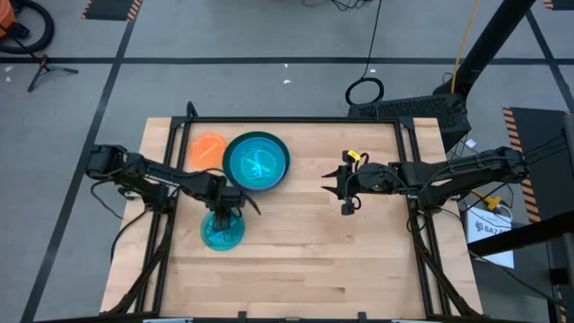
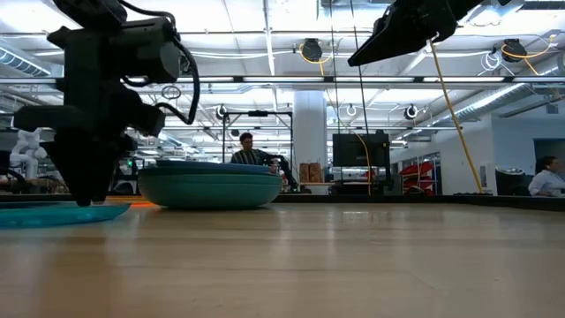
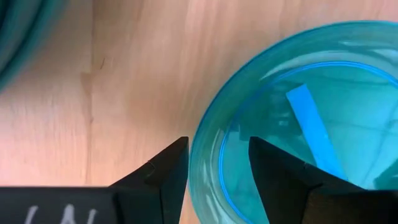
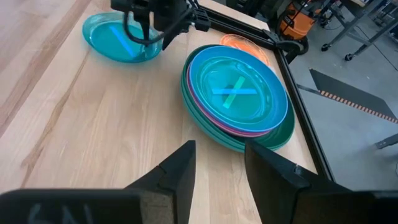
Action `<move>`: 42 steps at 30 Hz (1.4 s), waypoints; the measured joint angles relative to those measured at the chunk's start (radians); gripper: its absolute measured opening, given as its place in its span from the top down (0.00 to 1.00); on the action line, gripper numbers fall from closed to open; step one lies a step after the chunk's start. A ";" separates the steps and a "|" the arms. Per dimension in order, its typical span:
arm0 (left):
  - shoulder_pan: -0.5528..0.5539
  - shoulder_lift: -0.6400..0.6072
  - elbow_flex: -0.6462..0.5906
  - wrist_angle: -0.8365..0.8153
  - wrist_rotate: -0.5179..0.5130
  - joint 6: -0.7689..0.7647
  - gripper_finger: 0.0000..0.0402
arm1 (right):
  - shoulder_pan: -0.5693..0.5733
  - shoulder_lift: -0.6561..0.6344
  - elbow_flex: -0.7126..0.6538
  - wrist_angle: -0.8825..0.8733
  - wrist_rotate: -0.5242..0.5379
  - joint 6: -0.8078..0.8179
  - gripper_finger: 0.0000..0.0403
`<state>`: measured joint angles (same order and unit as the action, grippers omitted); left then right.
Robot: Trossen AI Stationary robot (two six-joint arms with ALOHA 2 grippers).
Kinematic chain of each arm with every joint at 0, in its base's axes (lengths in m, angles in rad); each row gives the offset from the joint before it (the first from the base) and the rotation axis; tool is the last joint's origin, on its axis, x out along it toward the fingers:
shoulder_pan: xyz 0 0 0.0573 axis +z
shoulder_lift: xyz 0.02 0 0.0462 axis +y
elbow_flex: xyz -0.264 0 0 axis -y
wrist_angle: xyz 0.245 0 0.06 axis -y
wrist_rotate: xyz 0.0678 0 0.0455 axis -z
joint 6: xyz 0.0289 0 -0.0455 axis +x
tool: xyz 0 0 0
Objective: Stack plastic plates
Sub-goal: Stack the small blue plate on top of the top small blue plate
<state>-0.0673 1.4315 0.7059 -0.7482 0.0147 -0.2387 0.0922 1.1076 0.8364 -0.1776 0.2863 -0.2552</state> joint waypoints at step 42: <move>-0.040 0.002 0.000 0.070 -0.068 -0.059 0.73 | 0.000 0.000 0.000 0.000 0.000 0.001 0.67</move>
<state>-0.1074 1.4334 0.7059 -0.6785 -0.0532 -0.2975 0.0921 1.1076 0.8364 -0.1776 0.2864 -0.2546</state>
